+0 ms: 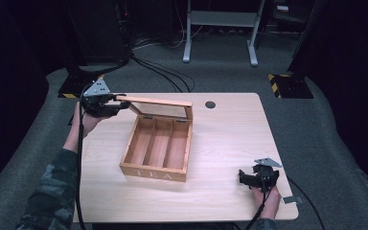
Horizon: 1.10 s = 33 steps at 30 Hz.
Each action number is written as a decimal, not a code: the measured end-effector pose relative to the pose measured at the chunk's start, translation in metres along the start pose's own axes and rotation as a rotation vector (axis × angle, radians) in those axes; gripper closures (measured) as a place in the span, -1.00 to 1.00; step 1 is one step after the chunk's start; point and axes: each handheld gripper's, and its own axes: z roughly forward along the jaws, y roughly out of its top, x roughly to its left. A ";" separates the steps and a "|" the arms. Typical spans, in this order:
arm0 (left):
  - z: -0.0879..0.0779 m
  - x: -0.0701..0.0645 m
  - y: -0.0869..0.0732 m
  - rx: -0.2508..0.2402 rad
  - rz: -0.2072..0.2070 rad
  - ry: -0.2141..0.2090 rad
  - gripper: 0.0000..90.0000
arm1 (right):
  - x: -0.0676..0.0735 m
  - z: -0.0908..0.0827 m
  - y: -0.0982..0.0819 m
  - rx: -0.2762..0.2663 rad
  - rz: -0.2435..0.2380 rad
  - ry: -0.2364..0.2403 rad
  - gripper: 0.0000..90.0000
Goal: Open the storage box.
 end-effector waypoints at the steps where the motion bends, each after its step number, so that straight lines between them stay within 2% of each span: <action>1: 0.000 0.000 0.000 0.000 0.000 0.000 0.37 | 0.000 0.000 0.000 0.000 0.000 0.001 -0.92; 33: 0.001 0.003 0.002 0.003 -0.004 0.003 0.38 | 0.000 0.000 0.000 0.001 0.000 0.001 -0.92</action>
